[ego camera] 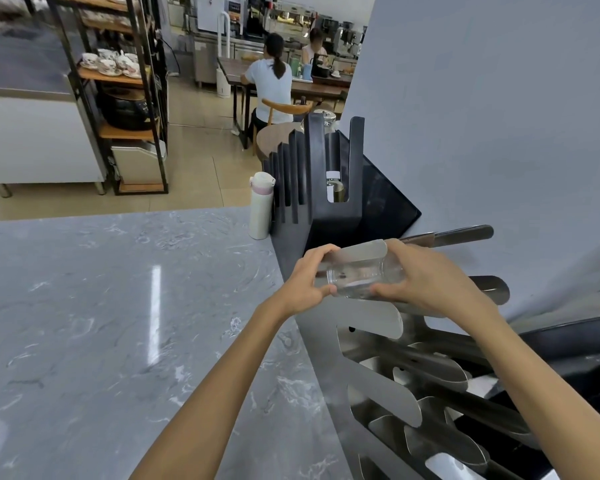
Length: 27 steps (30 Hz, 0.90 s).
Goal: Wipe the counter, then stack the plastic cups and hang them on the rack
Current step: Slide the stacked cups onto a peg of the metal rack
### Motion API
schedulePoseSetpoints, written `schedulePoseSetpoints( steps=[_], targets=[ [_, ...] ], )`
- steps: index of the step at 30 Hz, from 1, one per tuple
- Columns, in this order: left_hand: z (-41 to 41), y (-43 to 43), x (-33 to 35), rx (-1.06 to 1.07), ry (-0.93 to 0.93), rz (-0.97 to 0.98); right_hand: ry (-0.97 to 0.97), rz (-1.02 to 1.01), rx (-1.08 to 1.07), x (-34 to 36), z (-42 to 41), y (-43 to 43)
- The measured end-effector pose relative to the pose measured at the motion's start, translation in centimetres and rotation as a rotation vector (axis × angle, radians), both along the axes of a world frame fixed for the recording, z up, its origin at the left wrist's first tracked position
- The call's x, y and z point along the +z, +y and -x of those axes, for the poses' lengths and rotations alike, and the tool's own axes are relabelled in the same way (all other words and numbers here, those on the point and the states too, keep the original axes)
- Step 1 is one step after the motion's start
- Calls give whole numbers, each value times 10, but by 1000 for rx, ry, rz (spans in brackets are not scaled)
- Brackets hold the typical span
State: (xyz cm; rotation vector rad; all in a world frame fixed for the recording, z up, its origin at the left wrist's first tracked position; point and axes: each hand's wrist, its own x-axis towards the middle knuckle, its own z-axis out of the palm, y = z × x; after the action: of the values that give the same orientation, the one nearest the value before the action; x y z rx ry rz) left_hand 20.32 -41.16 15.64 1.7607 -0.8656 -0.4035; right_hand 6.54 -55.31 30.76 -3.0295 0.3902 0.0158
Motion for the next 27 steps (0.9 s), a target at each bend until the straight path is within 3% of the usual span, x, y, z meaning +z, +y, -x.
schedulePoseSetpoints(
  steps=[6, 8, 13, 18, 20, 24, 27],
  targets=[
    [4, 2, 3, -6, 47, 49, -145, 96, -230, -20, 3, 9],
    [5, 4, 5, -25, 40, 37, -138, 117, -221, -22, 4, 11],
    [6, 4, 5, -10, -2, 35, -15, -88, -164, -10, 12, 5],
    [5, 4, 1, -1, -5, 22, -194, 51, 12, -14, 20, 10],
    [3, 4, 0, 7, 27, 54, -244, 76, -11, -14, 20, 12],
    [1, 4, 1, 29, 39, 68, -283, 135, -99, -19, 19, 17],
    [1, 6, 0, 22, 15, 51, -212, 29, -51, -15, 25, 6]
  ],
)
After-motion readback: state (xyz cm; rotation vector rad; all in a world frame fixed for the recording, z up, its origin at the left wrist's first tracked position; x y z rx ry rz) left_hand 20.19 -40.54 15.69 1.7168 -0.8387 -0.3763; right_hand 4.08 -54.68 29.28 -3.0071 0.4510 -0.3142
